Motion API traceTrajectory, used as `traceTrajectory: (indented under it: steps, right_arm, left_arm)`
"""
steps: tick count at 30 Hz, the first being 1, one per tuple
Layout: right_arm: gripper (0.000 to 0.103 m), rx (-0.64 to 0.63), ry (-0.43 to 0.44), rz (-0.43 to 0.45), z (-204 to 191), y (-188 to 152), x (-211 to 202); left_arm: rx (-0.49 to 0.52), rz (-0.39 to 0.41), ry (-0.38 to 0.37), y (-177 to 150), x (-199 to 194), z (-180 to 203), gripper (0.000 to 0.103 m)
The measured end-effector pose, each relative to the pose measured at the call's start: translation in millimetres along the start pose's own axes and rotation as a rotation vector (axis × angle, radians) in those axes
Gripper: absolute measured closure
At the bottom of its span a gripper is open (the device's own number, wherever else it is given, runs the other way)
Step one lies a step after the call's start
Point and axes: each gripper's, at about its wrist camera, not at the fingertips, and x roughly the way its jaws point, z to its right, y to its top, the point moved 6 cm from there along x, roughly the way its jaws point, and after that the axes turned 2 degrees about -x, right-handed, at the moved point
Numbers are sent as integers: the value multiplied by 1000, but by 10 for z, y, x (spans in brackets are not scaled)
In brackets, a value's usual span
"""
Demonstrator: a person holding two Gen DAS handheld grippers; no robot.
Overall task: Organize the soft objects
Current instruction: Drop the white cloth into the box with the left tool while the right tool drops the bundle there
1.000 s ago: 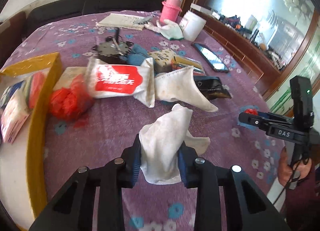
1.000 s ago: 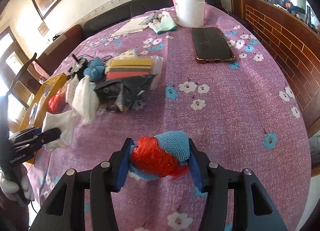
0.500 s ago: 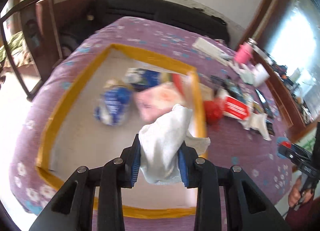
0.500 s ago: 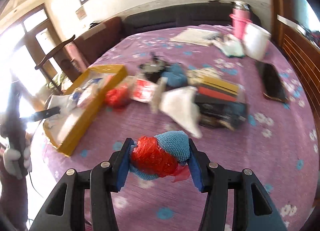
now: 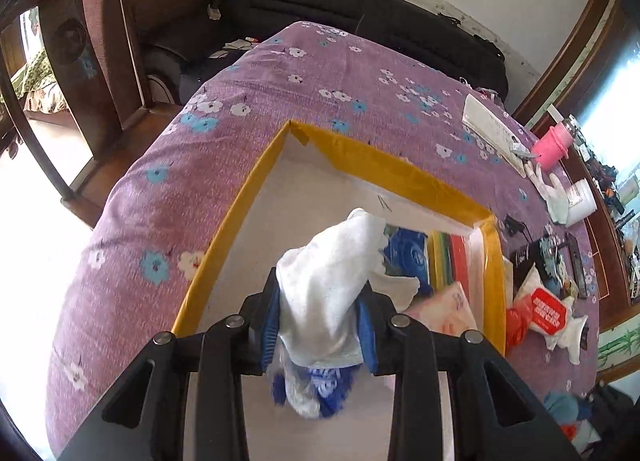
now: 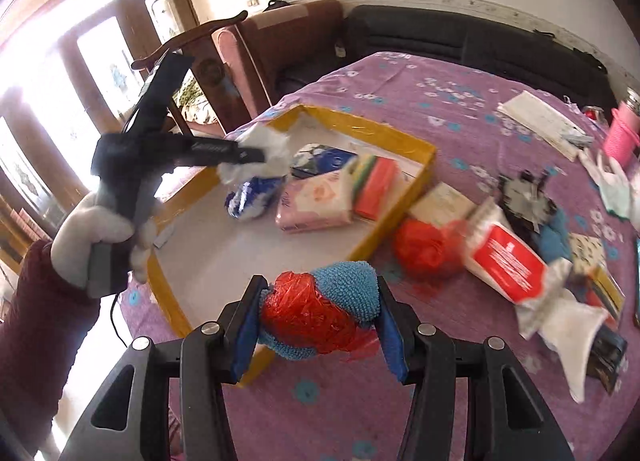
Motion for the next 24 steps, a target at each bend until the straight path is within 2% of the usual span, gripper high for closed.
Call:
traceTrajectory:
  steps: [6,8,9,11,13,15,17,24]
  right_arm:
    - [47,-43,-1,-63,-192,177,475]
    - [46,-49,0,-85,-228,217,630]
    - [46,-51,-3,-94,-235,234,689]
    - [46,-57,-8,-104,-250,269,789]
    - [43,-61,-13,-105,-268,313,864]
    - [31,-51,-14,-102,-249,349,906]
    - [26,-27,4,-90,-215,390,896]
    - [23,77,11,-15,97,396,520]
  left_arm:
    - [-39,-35,11,326,382,-94,68]
    - [-60,-36,-5,371,472,-141,60]
    - [-65,-26,-11,391,472,-151,60]
    - [-83,-25,-66,406,446,-134,47]
    - [-86,-20,-97,401,389,-106,40]
    - [-63,4,-94,385,281,-77,34]
    - [-58,30,-97,375,169,-82,26]
    - [-116,66,-156,182,-230,-115,25]
